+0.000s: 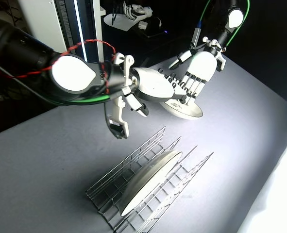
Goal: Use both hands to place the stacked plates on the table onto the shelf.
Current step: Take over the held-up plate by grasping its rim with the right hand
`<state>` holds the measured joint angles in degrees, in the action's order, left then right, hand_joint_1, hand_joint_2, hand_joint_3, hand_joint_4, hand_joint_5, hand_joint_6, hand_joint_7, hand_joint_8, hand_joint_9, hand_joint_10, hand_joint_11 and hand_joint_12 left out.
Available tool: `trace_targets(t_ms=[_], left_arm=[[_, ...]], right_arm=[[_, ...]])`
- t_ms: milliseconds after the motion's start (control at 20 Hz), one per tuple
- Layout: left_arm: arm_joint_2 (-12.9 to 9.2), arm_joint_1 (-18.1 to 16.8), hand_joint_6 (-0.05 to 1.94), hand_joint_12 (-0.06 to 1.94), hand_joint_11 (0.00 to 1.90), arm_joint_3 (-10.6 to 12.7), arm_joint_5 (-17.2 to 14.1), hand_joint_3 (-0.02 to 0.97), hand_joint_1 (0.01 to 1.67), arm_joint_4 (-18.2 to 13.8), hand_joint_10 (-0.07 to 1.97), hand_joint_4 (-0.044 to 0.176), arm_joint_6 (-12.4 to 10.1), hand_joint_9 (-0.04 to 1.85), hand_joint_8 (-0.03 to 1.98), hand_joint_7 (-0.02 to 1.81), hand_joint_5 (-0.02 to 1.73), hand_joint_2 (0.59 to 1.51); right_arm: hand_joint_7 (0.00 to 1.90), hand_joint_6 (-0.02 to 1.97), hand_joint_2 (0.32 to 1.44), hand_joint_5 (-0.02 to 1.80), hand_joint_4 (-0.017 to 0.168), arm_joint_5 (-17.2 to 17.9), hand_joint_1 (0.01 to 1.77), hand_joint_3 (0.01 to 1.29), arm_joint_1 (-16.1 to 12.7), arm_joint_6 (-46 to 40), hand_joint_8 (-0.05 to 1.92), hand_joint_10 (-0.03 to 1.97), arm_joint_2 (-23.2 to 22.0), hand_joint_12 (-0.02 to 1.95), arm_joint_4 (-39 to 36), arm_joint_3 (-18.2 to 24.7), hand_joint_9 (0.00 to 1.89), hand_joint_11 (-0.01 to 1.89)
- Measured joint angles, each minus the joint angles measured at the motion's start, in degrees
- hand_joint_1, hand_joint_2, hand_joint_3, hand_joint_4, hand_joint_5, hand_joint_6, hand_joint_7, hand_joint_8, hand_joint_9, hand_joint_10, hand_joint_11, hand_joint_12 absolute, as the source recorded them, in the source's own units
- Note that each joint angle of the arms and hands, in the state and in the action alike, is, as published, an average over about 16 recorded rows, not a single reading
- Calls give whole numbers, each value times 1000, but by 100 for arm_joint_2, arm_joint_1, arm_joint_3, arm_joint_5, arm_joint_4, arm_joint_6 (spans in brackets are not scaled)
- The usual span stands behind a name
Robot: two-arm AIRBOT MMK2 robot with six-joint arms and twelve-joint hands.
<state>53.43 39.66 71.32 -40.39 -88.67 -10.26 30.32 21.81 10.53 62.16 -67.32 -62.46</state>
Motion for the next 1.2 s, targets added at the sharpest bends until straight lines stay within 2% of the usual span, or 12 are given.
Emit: trace_targets(t_ms=[600, 1000, 1200], left_arm=[[3, -3, -21, -23, 15, 12, -11, 21, 16, -3, -11, -8, 0, 17, -11, 12, 11, 1120], [5, -4, -21, -23, 16, 22, -21, 21, 15, -3, -12, -8, 1, 16, -11, 14, 9, 1120], [7, -6, -22, -23, 15, 35, -32, 22, 15, -1, -9, -7, -4, 17, -10, 13, 7, 1121]], right_arm=[[22, 20, 1035, 13, 3, -466, 1487, 15, 228, 0, 15, -6, 1111, 561, 31, -709, 14, 13], [30, 19, 1078, 21, 3, -550, 1514, 15, 233, 0, 16, -5, 1403, 614, 48, -971, 52, 4], [177, 38, 1072, 179, 3, -525, 1539, 15, 222, 11, 55, 44, 1442, 804, 73, -1009, 203, 107]])
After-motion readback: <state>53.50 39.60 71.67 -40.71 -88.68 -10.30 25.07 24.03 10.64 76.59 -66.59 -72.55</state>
